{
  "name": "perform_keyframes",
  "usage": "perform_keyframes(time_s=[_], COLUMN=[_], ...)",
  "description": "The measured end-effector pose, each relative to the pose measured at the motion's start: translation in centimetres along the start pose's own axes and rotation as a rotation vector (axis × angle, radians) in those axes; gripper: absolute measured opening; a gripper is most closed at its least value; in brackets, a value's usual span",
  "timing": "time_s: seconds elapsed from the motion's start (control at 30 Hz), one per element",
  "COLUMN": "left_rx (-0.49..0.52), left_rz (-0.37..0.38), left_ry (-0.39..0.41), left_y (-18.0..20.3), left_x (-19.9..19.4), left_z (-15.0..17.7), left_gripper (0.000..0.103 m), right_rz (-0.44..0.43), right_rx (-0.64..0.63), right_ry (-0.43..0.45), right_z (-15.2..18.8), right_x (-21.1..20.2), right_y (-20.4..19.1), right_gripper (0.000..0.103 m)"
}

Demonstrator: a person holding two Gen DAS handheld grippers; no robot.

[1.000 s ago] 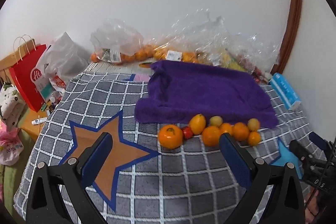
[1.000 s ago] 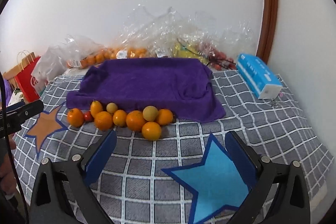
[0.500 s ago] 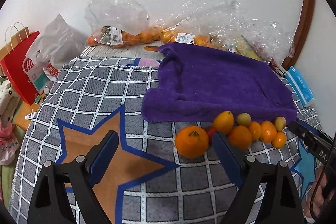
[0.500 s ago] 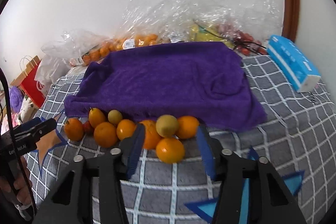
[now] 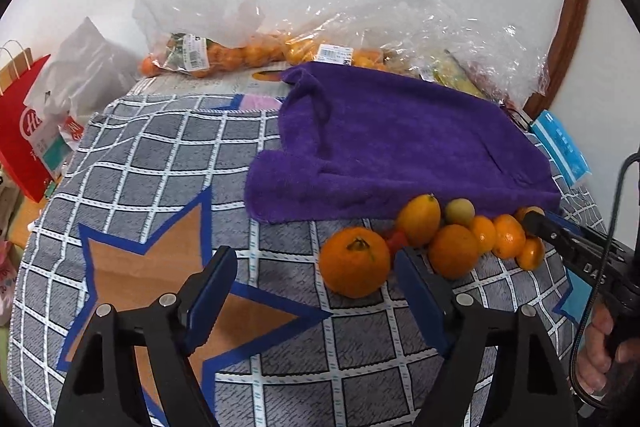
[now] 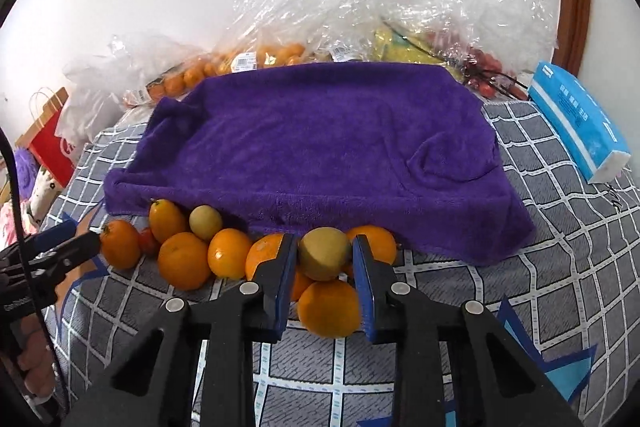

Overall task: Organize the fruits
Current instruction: 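Grasp the large tangerine with the left tool while the right tool grasps a small yellow fruit, then lift and carry the tangerine with the left tool while the right tool carries the yellow fruit onto the towel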

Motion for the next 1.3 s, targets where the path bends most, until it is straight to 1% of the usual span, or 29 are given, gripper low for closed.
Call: perform_keyframes(time_s=[0.13, 0.27, 0.4, 0.5, 0.57, 0.63, 0.77, 0.87, 1.03, 1.17, 1.3], left_rx=[0.016, 0.029, 0.047, 0.036, 0.032, 0.049, 0.082, 0.1, 0.075, 0.053, 0.031], left_rz=[0.007, 0.018, 0.007, 0.0, -0.002, -0.008, -0.028, -0.04, -0.024, -0.015, -0.005], left_ry=[-0.008, -0.026, -0.05, -0.064, -0.069, -0.079, -0.06, -0.049, -0.056, -0.062, -0.072], left_y=[0.6, 1.5, 2.0, 2.3, 2.5, 2.8, 3.1, 3.2, 3.0, 2.7, 2.4], left_x=[0.2, 0.6, 1.5, 2.0, 2.3, 2.8, 2.7, 2.5, 2.3, 2.1, 1.6], left_z=[0.1, 0.3, 0.7, 0.8, 0.8, 1.1, 1.2, 1.4, 1.5, 1.6, 1.6], left_gripper=[0.075, 0.072, 0.068, 0.065, 0.06, 0.042, 0.042, 0.042, 0.042, 0.041, 0.041], right_rz=[0.003, 0.03, 0.054, 0.045, 0.044, 0.042, 0.068, 0.049, 0.055, 0.027, 0.042], right_rx=[-0.019, -0.029, -0.014, -0.003, 0.001, 0.009, -0.004, 0.007, -0.009, -0.023, -0.03], right_ry=[0.042, 0.055, 0.025, -0.007, -0.031, -0.038, -0.04, -0.034, -0.032, 0.0, 0.022], right_z=[-0.2, 0.2, 1.7, 3.0, 4.0, 4.4, 5.0, 5.0, 5.0, 4.7, 4.3], right_x=[-2.4, -3.8, -3.8, -3.0, -2.3, -1.9, -1.2, -1.2, -1.2, -1.8, -2.9], right_y=[0.0, 0.8, 2.4, 3.0, 3.4, 3.6, 4.0, 3.9, 3.7, 3.0, 2.5], right_gripper=[0.028, 0.028, 0.028, 0.028, 0.028, 0.029, 0.029, 0.029, 0.028, 0.028, 0.028])
Point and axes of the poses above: each gripper's, at about its wrist camera, not at the fingertips, and x roughly the way its jaws point, y to its right, z to its underside, the point moved 10 cm from there along x, roughly the way its jaws point, and after that the axes turned 11 degrees about -z, right-handed, at the moved point
